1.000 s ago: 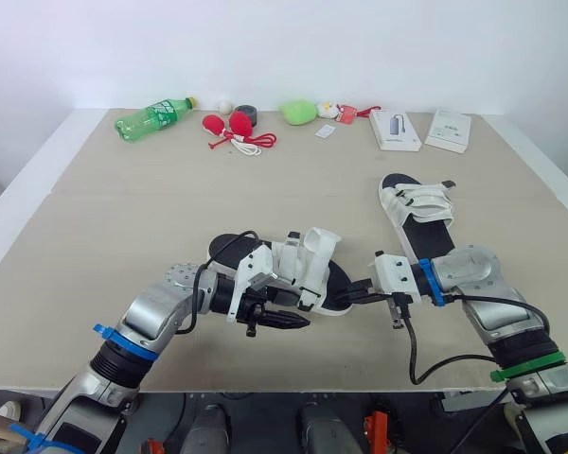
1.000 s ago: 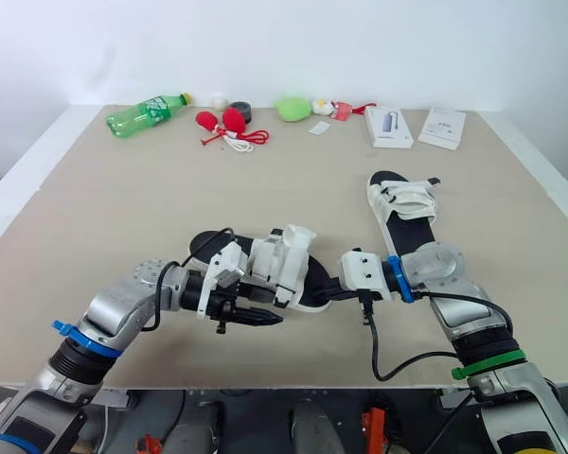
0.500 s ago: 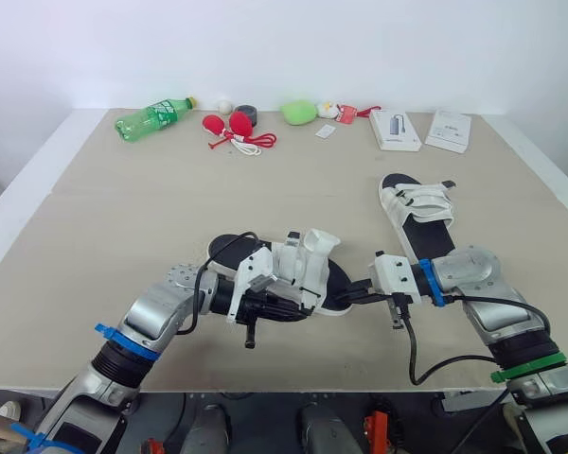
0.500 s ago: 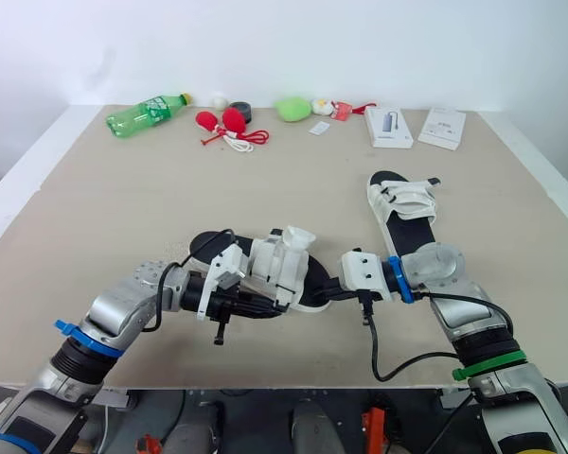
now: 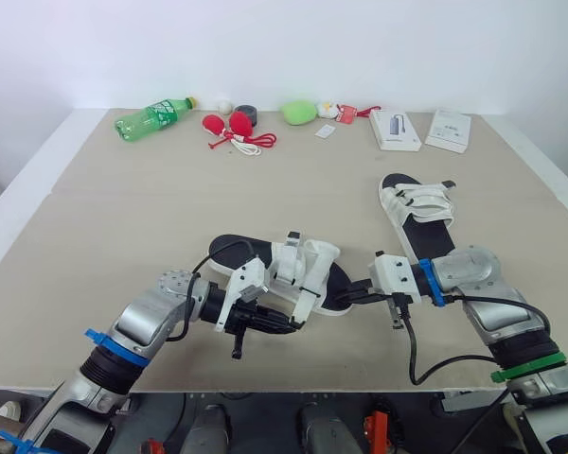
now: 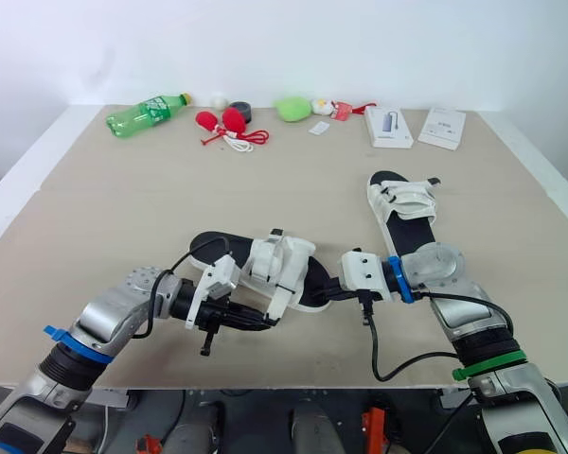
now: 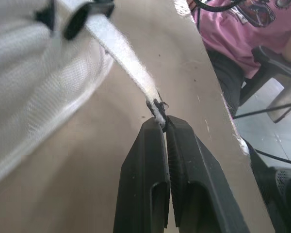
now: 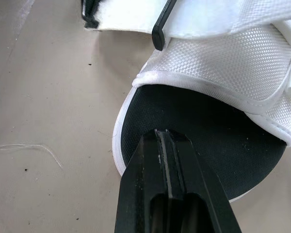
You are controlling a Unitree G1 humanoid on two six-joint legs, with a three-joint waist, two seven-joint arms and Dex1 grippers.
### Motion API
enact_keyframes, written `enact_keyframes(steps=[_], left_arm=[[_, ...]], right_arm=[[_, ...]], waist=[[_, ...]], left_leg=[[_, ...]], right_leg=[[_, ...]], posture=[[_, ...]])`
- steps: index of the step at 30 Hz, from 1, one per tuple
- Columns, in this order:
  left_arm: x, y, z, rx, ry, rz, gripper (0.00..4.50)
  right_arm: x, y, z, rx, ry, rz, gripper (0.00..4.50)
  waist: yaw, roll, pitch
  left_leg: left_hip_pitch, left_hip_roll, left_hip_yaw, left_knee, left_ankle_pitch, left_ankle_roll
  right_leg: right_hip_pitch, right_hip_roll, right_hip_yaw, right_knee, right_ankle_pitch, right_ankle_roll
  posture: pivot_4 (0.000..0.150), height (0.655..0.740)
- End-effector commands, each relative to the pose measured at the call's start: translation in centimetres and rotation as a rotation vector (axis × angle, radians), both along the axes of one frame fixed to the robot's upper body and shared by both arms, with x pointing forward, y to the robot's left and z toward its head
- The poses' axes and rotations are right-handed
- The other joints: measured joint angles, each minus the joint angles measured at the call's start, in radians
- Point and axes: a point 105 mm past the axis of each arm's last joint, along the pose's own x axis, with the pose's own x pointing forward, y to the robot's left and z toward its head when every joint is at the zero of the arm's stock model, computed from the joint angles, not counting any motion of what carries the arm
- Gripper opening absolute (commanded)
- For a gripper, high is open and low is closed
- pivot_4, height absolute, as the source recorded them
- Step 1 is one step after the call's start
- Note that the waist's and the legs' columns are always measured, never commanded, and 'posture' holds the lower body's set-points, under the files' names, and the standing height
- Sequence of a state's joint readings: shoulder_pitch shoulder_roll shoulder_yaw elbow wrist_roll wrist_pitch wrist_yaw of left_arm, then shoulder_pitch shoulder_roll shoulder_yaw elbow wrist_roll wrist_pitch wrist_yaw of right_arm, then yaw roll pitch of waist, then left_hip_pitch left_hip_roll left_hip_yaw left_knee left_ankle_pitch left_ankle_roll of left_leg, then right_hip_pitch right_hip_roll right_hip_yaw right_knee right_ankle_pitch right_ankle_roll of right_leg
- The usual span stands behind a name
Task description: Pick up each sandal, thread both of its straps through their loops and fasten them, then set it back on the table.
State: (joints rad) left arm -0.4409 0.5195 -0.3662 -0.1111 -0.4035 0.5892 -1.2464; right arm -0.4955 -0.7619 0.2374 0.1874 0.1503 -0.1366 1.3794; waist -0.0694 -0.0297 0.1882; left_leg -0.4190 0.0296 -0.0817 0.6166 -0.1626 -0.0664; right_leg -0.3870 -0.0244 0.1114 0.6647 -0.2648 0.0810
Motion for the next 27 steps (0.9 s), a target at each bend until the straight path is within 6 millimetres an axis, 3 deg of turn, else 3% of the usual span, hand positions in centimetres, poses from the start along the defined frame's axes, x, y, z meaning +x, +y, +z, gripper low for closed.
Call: enact_keyframes(steps=[1, 8, 27], left_arm=[[-1.4, 0.4, 0.6, -0.013, 0.002, -0.053, 0.08], [-3.9, 1.6, 0.5, 0.006, 0.074, -0.103, 0.08], [-5.5, 1.9, 1.0, -0.002, 0.142, -0.156, 0.08]], right_arm=[[-0.5, -1.5, -2.2, -0.097, 0.074, -0.037, 0.0], [-0.6, -1.6, -2.3, -0.1, 0.077, -0.035, 0.0], [-0.6, -1.5, -2.6, -0.11, 0.077, -0.021, 0.0]], waist=[[0.0, 0.0, 0.0], [0.001, 0.0, 0.0], [0.002, 0.0, 0.0]], left_leg=[[0.0, 0.0, 0.0, 0.0, 0.0, 0.0], [0.0, 0.0, 0.0, 0.0, 0.0, 0.0], [0.0, 0.0, 0.0, -0.001, 0.0, 0.0]], right_leg=[[0.0, 0.0, 0.0, 0.0, 0.0, 0.0], [0.0, -0.001, 0.0, 0.0, 0.0, 0.0], [-0.001, 0.0, 0.0, 0.0, -0.001, -0.001]], posture=[[0.15, 0.74], [0.15, 0.74], [0.15, 0.74]])
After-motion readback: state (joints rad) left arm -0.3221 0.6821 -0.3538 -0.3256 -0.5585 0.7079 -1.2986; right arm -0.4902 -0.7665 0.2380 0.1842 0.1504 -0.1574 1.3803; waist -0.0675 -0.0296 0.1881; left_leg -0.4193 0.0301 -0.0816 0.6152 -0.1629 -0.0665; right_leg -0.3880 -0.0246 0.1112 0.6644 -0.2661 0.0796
